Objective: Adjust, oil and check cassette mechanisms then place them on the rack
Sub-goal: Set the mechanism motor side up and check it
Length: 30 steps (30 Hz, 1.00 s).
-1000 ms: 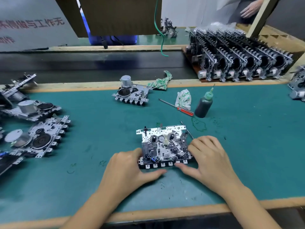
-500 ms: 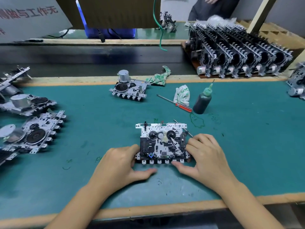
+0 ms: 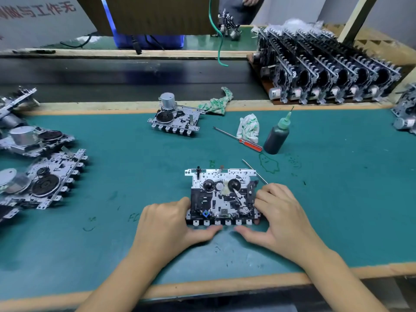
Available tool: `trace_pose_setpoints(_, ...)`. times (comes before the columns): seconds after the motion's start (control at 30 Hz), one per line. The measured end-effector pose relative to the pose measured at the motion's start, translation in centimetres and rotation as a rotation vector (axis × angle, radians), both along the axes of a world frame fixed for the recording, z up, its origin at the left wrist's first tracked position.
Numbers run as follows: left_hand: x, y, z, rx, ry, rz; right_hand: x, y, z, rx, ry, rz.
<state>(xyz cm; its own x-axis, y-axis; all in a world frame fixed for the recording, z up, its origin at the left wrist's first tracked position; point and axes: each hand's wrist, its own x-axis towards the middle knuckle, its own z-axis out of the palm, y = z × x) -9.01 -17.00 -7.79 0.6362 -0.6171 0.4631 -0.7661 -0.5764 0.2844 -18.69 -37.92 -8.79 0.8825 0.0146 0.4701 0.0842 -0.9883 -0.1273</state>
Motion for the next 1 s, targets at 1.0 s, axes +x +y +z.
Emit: trace_pose_setpoints(1.0, 0.7, 0.0, -0.3, 0.005, -0.090, -0.072, -0.2, -0.7, 0.1, 0.040, -0.011, 0.069)
